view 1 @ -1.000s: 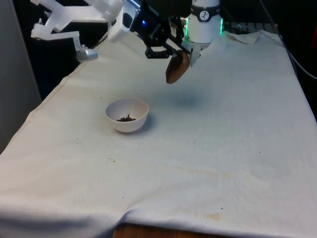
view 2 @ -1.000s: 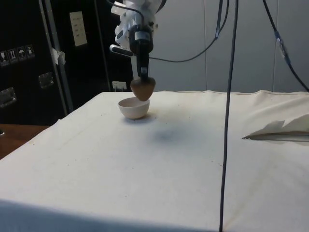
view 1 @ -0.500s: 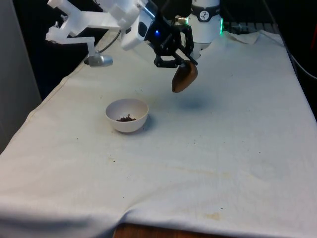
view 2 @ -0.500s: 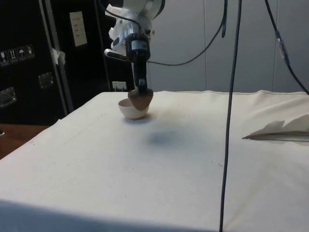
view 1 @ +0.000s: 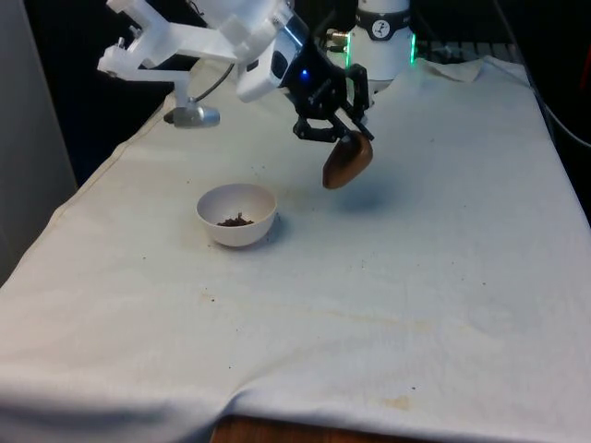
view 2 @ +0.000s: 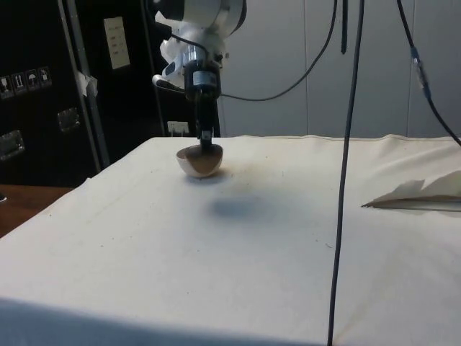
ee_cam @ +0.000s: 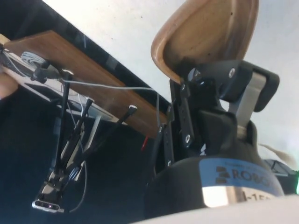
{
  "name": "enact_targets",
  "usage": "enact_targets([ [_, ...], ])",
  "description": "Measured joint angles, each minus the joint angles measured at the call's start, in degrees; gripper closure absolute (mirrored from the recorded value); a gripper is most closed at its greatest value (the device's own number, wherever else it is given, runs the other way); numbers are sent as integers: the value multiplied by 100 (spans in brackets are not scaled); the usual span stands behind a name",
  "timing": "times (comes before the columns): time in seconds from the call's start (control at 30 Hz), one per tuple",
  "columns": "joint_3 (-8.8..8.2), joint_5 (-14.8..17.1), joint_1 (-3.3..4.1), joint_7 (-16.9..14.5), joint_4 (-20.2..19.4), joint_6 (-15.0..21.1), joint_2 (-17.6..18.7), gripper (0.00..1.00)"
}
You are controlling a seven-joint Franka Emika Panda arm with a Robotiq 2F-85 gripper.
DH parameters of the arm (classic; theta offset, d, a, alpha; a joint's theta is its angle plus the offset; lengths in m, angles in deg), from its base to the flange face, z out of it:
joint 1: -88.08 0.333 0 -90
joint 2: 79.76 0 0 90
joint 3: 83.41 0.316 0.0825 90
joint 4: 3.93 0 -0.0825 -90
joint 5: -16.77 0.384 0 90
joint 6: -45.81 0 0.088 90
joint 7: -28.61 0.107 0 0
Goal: Pour the coffee beans from the cup into the bowl.
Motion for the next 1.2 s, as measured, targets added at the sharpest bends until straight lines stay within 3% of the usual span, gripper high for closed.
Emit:
enact_targets([
  [1.2, 980, -126, -29, -52, -1008, 2326, -344, 98],
])
